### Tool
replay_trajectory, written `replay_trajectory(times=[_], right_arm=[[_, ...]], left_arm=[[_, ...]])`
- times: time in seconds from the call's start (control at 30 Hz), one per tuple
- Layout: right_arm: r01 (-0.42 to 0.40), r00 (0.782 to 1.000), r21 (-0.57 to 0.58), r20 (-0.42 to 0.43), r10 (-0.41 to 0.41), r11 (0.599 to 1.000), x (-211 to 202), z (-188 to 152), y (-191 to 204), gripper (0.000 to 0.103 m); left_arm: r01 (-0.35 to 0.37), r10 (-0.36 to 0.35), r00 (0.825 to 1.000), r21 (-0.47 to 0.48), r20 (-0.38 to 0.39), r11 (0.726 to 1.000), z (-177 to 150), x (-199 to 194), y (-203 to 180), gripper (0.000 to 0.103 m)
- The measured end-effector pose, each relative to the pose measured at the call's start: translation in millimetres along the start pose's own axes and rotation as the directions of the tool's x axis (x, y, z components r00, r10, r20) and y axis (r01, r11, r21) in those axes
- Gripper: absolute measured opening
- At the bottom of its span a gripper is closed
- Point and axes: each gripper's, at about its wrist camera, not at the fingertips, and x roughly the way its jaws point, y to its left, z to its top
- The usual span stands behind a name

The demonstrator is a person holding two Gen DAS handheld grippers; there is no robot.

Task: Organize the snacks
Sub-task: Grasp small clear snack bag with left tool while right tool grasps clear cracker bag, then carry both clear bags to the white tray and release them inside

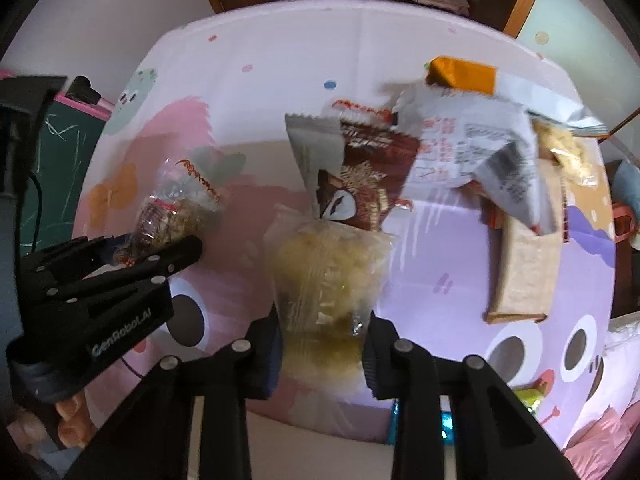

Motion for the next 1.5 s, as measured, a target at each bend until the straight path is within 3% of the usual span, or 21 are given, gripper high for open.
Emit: replay_trajectory(times=[0.33,0.53,0.8,1.13,1.5], right_arm=[[-0.033,0.99,0.008,0.141,0.031,0.999,-84.5,-25.7,-13.2,0.031],[-0.042,0.968,0.0,0.249,0.04,0.999,-148.9,-53.3,-19.6,0.031],[-0.049,0.936,-0.018,0.349,0.052,0.999,-220.8,-105.8,-30.5,0.031],[-0.042,0.913,0.01,0.406,0.035,0.999,-263.9,-170.8,-50.6,0.031],[-0.124,0.922,0.101,0.38,0.078,0.987,-253.3,-208.8,-79.8,0.031]], left_arm=[[-0.026,0.016,0.985,0.056,0.171,0.998,-27.6,-111.0,-23.8,0.035],[-0.018,-0.002,0.968,0.078,0.25,0.997,-61.3,-183.3,-45.5,0.035],[0.011,-0.04,0.954,0.097,0.298,0.995,-118.3,-243.8,-74.9,0.035],[0.015,-0.049,0.949,0.112,0.312,0.994,-181.9,-267.1,-108.7,0.035],[-0.022,-0.015,0.963,0.134,0.269,0.991,-217.9,-236.6,-129.5,0.035]])
